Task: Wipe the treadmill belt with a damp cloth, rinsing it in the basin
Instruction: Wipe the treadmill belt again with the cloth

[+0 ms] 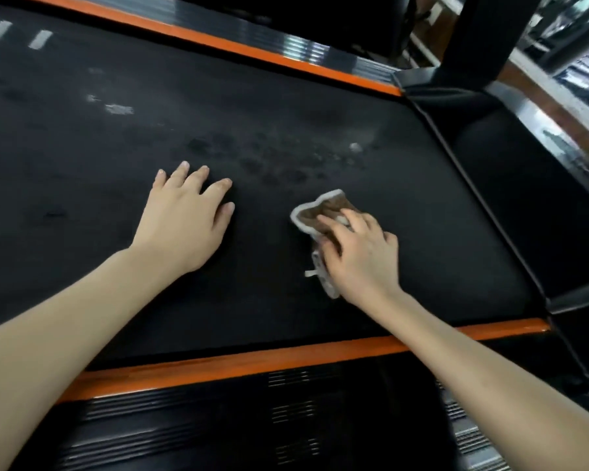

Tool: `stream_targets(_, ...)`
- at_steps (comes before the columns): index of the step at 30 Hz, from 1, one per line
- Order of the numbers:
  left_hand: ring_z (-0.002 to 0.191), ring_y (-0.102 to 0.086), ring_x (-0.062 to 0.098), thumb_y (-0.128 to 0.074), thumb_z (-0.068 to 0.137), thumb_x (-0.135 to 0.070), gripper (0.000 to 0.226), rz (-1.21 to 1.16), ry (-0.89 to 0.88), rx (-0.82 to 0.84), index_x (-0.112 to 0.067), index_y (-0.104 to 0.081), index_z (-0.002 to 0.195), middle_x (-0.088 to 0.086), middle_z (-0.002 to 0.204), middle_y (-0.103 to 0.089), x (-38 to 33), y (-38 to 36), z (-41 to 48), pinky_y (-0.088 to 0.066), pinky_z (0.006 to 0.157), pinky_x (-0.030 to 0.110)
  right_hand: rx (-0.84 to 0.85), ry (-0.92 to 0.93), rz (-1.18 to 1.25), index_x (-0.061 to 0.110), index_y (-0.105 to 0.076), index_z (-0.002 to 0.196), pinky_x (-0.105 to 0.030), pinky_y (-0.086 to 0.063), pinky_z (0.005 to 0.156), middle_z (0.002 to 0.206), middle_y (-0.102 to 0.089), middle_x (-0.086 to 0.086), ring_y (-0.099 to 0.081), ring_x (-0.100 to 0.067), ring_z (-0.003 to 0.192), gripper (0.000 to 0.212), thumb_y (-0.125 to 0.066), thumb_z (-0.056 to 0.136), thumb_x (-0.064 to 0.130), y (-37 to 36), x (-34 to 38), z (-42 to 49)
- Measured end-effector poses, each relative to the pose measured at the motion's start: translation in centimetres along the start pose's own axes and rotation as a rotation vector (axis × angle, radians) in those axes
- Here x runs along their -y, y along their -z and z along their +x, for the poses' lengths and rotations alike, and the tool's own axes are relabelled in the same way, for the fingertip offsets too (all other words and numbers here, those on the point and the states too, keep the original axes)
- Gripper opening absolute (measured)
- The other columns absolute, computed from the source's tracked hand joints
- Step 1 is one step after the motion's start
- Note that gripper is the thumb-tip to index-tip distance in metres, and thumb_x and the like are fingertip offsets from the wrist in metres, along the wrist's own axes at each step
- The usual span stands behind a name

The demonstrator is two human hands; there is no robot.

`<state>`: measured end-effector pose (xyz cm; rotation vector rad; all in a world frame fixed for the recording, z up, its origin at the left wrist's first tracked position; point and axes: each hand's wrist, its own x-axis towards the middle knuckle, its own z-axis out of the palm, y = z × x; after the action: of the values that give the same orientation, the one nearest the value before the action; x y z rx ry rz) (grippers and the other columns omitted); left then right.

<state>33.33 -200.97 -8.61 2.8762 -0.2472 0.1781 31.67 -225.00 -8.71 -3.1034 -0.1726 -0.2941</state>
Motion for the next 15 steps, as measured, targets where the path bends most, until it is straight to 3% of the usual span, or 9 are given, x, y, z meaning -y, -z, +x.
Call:
stream_targets(5, 0.145, -0.012, 0.030, -0.024, 0.100, -0.042, 0.051, -0.016, -0.119, 0.053, -0.023, -0.028, 0.148, 0.010, 0.155, -0.022, -7.2, -1.6, 2.2, -0.009, 0.117, 0.045, 0.065, -0.288, -0.088, 0.036, -0.048, 0.134, -0.043, -0.032, 0.106, 0.145, -0.042, 0.004, -0.033, -0.019, 0.135, 0.040, -0.041, 0.094, 0.040, 1.4, -13.9, -1.1)
stream_targets(8, 0.145, -0.008, 0.028, -0.021, 0.100, -0.043, 0.051, -0.005, -0.184, 0.093, -0.025, -0.025, 0.148, 0.007, 0.157, -0.018, -11.0, -3.1, 3.4, -0.006, 0.117, 0.044, 0.152, -0.425, -0.121, 0.035, -0.040, 0.141, -0.048, -0.021, 0.113, 0.152, -0.032, 0.002, -0.023, -0.021, 0.141, 0.045, -0.035, 0.097, 0.041, 2.3, -19.2, -2.2)
stream_targets(13, 0.146, 0.001, 0.028, -0.014, 0.098, -0.049, 0.054, 0.039, -0.265, 0.151, -0.032, -0.014, 0.150, 0.004, 0.159, -0.008, -15.2, -5.0, 5.3, -0.001, 0.117, 0.049, 0.191, -0.457, -0.160, 0.030, -0.035, 0.144, -0.051, -0.014, 0.115, 0.155, -0.024, -0.002, -0.015, -0.026, 0.143, 0.048, -0.031, 0.098, 0.042, 2.2, -21.0, -2.2)
stream_targets(15, 0.146, 0.005, 0.027, -0.010, 0.096, -0.052, 0.056, 0.068, -0.267, 0.181, -0.034, -0.008, 0.150, 0.001, 0.159, -0.003, -15.2, -5.3, 5.6, 0.001, 0.117, 0.050, 0.214, -0.445, -0.128, 0.032, -0.032, 0.145, -0.052, -0.012, 0.115, 0.157, -0.020, -0.003, -0.013, -0.027, 0.144, 0.055, -0.030, 0.095, 0.052, 2.1, -20.9, -1.9)
